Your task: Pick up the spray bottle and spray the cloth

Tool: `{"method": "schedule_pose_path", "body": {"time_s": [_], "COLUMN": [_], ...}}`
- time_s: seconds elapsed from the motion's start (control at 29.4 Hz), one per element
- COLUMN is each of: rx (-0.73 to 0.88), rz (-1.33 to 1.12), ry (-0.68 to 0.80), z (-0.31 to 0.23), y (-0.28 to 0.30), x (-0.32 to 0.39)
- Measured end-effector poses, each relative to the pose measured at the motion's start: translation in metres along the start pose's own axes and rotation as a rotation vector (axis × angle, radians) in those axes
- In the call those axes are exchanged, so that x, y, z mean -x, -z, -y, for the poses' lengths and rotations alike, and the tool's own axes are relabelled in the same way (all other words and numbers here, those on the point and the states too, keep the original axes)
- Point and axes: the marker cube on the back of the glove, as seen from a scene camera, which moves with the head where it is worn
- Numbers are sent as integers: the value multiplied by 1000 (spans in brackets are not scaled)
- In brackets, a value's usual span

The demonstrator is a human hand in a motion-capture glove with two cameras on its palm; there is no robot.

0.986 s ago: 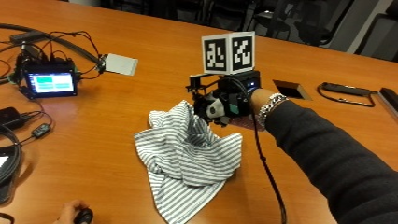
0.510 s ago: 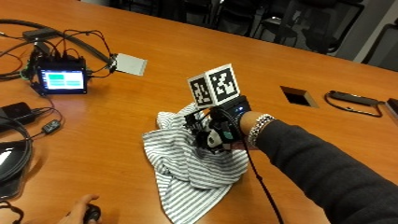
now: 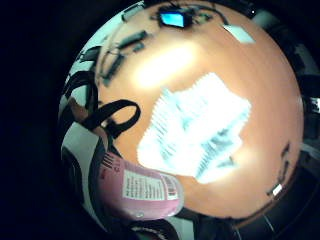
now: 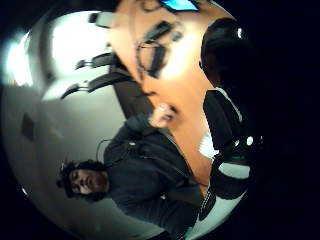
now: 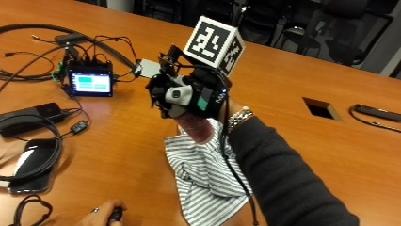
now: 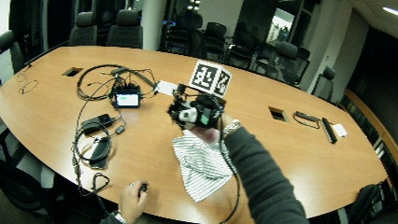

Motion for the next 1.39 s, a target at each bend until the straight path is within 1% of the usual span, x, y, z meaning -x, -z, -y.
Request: {"method": "schedule_pose_path", "body": {"time_s": [0.14,0.27,0.44,0.54,0.61,0.78,1.02,1.16,1.26,1.39], "rx": [-220,-459,-737,-848,-890,-893,-909,-903,-849,-702], "rz": [112,185,302,327,329,316,295,290,335,439], "ry": [93,126,66,21,2,-14,19,4,-11,-49], "z": [31,49,43,38,38,34,21,15,16,20], "y": [-25,-53,-89,-105,-111,-115,-103,-101,-103,-111], "x": [11,-5,-36,-46,-49,-47,-37,-36,-38,-42]}}
